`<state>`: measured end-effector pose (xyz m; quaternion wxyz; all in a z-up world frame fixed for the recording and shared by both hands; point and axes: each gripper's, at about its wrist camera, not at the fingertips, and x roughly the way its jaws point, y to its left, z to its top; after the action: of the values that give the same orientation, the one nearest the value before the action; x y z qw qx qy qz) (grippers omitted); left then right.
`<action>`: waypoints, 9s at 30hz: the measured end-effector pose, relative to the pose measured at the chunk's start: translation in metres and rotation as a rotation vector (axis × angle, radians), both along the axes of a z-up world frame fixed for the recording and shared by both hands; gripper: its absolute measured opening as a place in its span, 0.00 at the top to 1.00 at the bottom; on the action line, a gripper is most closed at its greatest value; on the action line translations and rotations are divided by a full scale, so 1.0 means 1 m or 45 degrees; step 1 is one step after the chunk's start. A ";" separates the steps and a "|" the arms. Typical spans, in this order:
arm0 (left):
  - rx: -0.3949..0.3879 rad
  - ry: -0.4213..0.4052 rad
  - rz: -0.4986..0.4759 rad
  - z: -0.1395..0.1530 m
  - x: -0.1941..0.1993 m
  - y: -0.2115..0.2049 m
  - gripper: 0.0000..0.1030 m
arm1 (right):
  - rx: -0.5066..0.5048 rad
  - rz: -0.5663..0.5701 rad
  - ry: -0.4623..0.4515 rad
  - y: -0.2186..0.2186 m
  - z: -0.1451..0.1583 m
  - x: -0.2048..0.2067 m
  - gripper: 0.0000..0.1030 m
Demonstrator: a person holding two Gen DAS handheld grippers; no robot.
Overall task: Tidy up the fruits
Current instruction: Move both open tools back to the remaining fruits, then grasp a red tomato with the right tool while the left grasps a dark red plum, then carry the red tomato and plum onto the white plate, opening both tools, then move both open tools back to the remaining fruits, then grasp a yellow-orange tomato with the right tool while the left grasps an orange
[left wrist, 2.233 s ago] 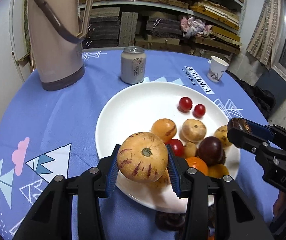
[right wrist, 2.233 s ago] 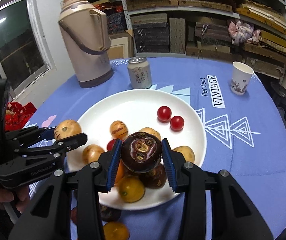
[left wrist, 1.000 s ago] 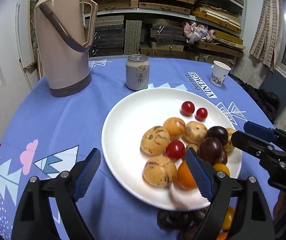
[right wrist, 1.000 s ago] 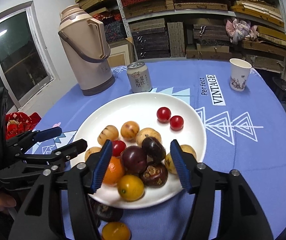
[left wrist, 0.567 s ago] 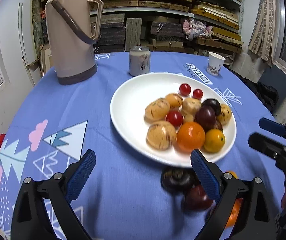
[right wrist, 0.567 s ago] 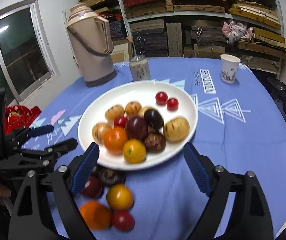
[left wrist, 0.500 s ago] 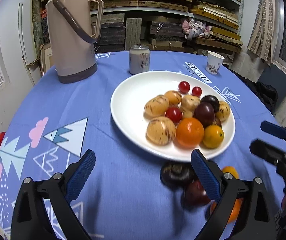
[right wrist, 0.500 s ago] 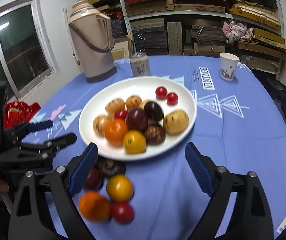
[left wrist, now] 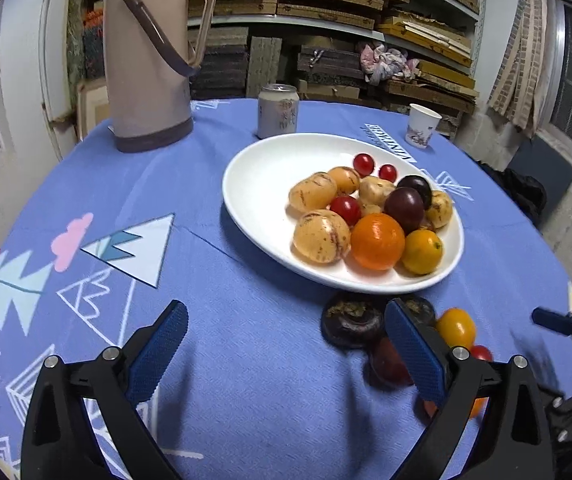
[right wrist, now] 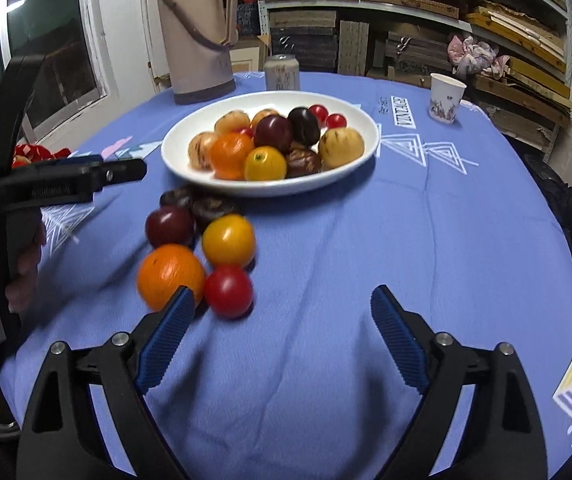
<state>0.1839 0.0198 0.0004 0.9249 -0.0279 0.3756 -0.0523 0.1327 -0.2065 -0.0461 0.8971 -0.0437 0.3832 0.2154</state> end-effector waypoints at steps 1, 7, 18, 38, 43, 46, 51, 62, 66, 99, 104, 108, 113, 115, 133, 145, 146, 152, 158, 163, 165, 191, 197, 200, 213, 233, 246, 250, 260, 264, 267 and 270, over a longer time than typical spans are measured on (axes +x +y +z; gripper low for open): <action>-0.015 0.004 -0.008 0.000 0.000 0.000 0.04 | -0.003 0.005 0.000 0.000 0.000 -0.002 0.15; -0.011 0.027 -0.029 -0.002 -0.001 -0.002 0.04 | -0.135 0.039 0.014 0.019 -0.006 -0.005 0.18; -0.004 0.060 -0.066 -0.007 -0.001 -0.008 0.04 | -0.269 0.183 0.050 0.052 -0.019 0.018 0.67; -0.138 0.157 -0.254 -0.027 -0.002 -0.031 0.35 | -0.135 0.146 0.040 0.032 -0.010 0.010 0.70; -0.423 0.325 -0.218 -0.038 0.011 -0.006 0.37 | -0.134 0.141 0.039 0.032 -0.010 0.009 0.69; -0.451 0.325 -0.181 -0.037 0.013 0.003 0.36 | -0.136 0.142 0.039 0.032 -0.010 0.008 0.69; -0.234 0.308 -0.242 -0.032 0.006 -0.016 0.23 | -0.135 0.146 0.041 0.032 -0.010 0.007 0.69; -0.201 0.252 -0.236 -0.039 0.000 -0.026 0.41 | -0.145 0.141 0.036 0.035 -0.010 0.008 0.69; -0.168 0.243 -0.297 -0.040 -0.004 -0.037 0.61 | -0.151 0.135 0.038 0.035 -0.010 0.007 0.69; 0.065 -0.013 -0.105 0.036 0.001 -0.027 0.62 | -0.066 0.068 -0.190 0.025 0.072 0.026 0.69; 0.084 -0.026 -0.086 0.046 0.015 -0.032 0.62 | -0.045 0.091 -0.202 0.033 0.086 0.046 0.70; 0.092 -0.019 -0.062 0.044 0.030 -0.035 0.62 | -0.039 0.091 -0.198 0.039 0.090 0.068 0.69; 0.113 -0.005 0.005 0.038 0.053 -0.034 0.62 | -0.019 0.057 -0.169 0.043 0.084 0.098 0.69; 0.111 0.007 0.026 0.036 0.062 -0.032 0.62 | -0.019 0.044 -0.155 0.045 0.079 0.108 0.69; 0.120 0.082 0.117 0.014 0.109 -0.023 0.62 | -0.022 -0.022 -0.059 0.059 0.051 0.175 0.69; 0.113 0.019 0.107 0.024 0.107 -0.027 0.33 | -0.013 -0.053 -0.063 0.059 0.047 0.177 0.58; 0.110 0.015 0.107 0.026 0.106 -0.026 0.33 | -0.014 -0.054 -0.069 0.057 0.048 0.174 0.58; 0.079 0.006 0.130 0.031 0.095 -0.019 0.31 | 0.020 -0.060 -0.084 0.043 0.054 0.156 0.53; 0.087 0.003 0.130 0.032 0.079 -0.017 0.28 | 0.051 -0.080 -0.086 0.027 0.056 0.132 0.46; 0.100 0.007 0.137 0.030 0.064 -0.015 0.24 | 0.078 -0.086 -0.085 0.018 0.057 0.112 0.40; 0.113 0.013 0.131 0.028 0.055 -0.016 0.24 | 0.084 -0.084 -0.082 0.015 0.055 0.103 0.38; 0.183 0.068 0.109 -0.004 -0.002 -0.019 0.16 | 0.045 0.030 0.072 0.018 0.005 0.043 0.38; 0.196 0.064 0.101 -0.005 -0.006 -0.021 0.16 | 0.007 0.046 0.086 0.027 0.001 0.050 0.38; 0.209 0.062 0.095 -0.006 -0.009 -0.023 0.15 | 0.013 0.059 0.104 0.032 0.002 0.057 0.38; 0.227 0.086 0.095 -0.012 -0.013 -0.020 0.11 | 0.081 0.099 0.187 0.032 -0.006 0.069 0.64; 0.303 0.051 -0.175 -0.012 -0.043 -0.085 0.10 | 0.058 0.076 0.176 0.022 -0.014 0.069 0.64; 0.319 0.071 -0.298 -0.015 -0.050 -0.116 0.10 | 0.211 -0.020 0.160 -0.015 -0.012 0.071 0.64; 0.291 0.110 -0.299 -0.026 -0.040 -0.122 0.13 | 0.213 -0.009 0.151 -0.013 -0.011 0.069 0.64; 0.208 0.170 -0.321 -0.039 -0.026 -0.123 0.54 | 0.200 -0.006 0.153 -0.013 -0.013 0.069 0.64; 0.202 0.150 -0.302 -0.035 -0.028 -0.116 0.54 | 0.198 -0.007 0.152 -0.013 -0.014 0.068 0.64; 0.212 0.115 -0.274 -0.027 -0.030 -0.108 0.54 | 0.201 -0.007 0.156 -0.013 -0.014 0.069 0.64; 0.188 0.091 -0.243 -0.016 -0.031 -0.096 0.54 | 0.207 -0.009 0.154 -0.013 -0.014 0.068 0.64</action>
<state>0.1527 -0.0764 -0.0157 0.9013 0.0742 0.4121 -0.1112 0.2009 -0.2197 -0.0602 0.8737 0.0438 0.4181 0.2447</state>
